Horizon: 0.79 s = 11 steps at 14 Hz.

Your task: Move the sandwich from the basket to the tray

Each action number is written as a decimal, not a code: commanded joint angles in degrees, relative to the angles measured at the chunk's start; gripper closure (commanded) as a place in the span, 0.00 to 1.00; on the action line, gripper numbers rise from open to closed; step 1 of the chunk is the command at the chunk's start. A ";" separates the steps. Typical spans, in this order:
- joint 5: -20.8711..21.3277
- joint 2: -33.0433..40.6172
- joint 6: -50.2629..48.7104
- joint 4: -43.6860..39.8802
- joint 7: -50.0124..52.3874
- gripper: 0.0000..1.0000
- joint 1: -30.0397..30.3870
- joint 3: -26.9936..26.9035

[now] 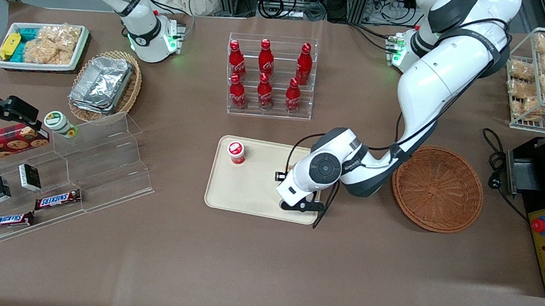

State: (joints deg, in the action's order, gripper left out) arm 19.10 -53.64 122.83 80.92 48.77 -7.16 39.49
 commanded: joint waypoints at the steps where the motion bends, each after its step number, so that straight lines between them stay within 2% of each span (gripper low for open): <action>1: 0.77 1.78 -0.21 -0.24 0.97 0.00 0.30 -0.21; 3: -0.20 5.98 -3.63 -0.85 2.20 0.00 0.66 -0.12; 7: 0.94 15.12 -11.27 -1.12 4.58 0.00 0.83 -0.47; 9: 1.03 20.48 -16.02 -1.03 3.44 0.00 0.83 -3.26; 11: 0.94 25.67 -20.75 -1.03 -3.37 0.00 0.83 -6.35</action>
State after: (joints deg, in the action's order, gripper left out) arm 19.59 -33.64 105.76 78.09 50.06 -6.46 36.16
